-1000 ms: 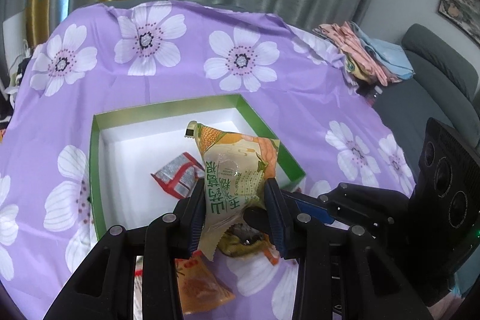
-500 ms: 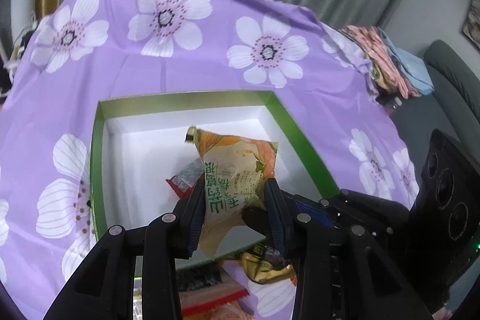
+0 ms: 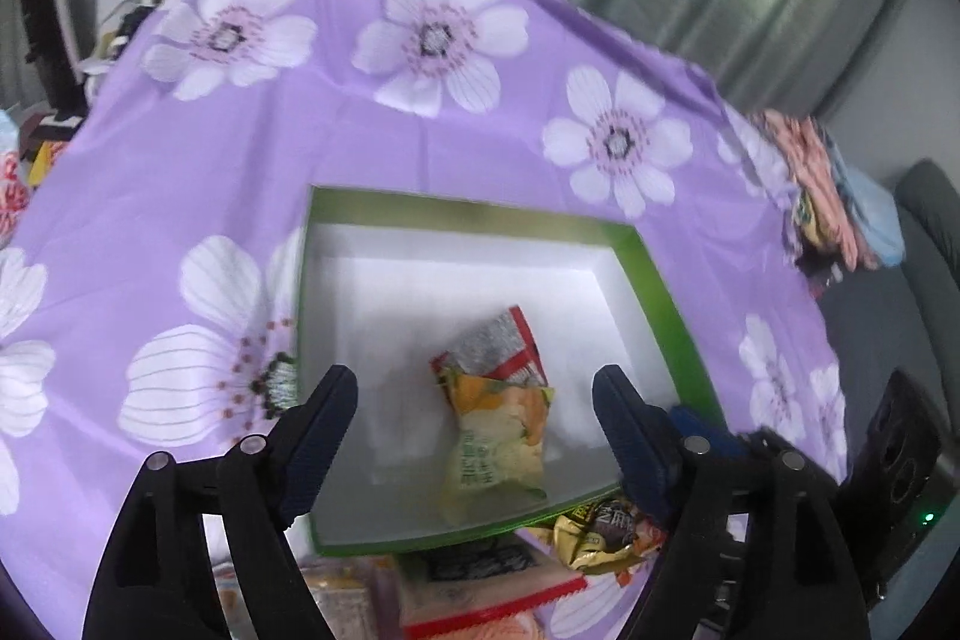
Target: Organize snacks
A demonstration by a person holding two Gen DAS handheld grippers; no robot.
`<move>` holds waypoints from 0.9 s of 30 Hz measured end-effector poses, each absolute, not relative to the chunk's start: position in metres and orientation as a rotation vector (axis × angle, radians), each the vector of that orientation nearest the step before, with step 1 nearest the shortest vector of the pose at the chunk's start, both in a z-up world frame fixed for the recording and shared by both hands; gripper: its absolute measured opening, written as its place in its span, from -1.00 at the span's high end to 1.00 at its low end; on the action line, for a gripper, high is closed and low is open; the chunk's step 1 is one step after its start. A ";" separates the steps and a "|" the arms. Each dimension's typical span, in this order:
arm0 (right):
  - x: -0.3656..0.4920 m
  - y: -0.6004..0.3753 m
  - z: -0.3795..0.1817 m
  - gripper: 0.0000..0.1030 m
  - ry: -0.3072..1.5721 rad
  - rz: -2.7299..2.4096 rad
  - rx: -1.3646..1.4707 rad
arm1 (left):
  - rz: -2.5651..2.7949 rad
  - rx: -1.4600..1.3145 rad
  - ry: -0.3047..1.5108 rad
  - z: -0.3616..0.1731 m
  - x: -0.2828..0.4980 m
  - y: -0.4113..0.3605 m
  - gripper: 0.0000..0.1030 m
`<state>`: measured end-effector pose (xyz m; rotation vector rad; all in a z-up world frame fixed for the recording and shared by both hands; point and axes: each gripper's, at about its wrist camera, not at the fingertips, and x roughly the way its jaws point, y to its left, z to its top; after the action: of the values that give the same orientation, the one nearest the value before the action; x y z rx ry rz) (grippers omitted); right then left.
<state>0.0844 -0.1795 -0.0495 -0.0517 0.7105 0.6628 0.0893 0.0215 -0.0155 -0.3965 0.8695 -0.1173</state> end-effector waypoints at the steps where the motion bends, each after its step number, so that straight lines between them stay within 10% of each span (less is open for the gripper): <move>1: 0.078 -0.185 -0.047 -0.08 0.703 0.661 -0.040 | -0.106 -0.407 0.863 -0.013 0.084 0.027 -0.60; 7: 0.045 -0.199 -0.041 -0.27 0.690 0.678 -0.007 | -0.067 -0.427 0.854 -0.007 0.050 0.043 -0.98; 27: -0.034 -0.194 -0.081 -0.28 0.798 0.759 -0.082 | -0.396 -0.447 0.886 -0.057 -0.045 0.005 -0.98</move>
<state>-0.0342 -0.1937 -0.0810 -0.0821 0.7975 0.7591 -0.0449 0.0053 -0.0569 -0.4473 0.8863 -0.3965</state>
